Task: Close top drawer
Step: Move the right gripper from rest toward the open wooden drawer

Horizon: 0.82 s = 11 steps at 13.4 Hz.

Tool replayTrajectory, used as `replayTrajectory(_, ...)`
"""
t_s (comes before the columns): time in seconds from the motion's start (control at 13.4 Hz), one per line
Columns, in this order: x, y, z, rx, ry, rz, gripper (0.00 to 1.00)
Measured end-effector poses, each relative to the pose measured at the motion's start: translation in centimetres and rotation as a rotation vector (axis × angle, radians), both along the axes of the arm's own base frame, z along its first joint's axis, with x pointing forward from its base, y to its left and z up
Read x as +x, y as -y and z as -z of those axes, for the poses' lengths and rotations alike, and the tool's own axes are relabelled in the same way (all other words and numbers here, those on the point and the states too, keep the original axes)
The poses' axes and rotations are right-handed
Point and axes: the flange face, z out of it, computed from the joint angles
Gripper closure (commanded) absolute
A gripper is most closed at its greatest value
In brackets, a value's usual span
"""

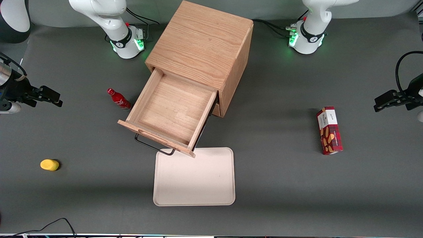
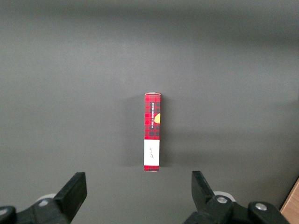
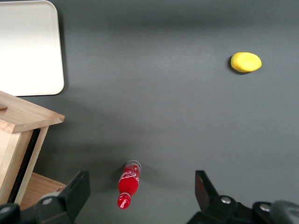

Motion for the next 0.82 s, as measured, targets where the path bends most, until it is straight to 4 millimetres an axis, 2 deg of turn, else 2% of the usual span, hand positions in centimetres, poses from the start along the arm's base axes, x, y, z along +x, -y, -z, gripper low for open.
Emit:
replayTrajectory(0.52,0.3,-0.4,0.6,0.0,-0.003,-0.013,0.0)
replayTrajectory(0.67,1.2,-1.6,1.2,0.002,-0.004,-0.061,0.0)
replayTrajectory(0.82,3.0,-3.2,1.7,0.006,-0.004,-0.142,0.0)
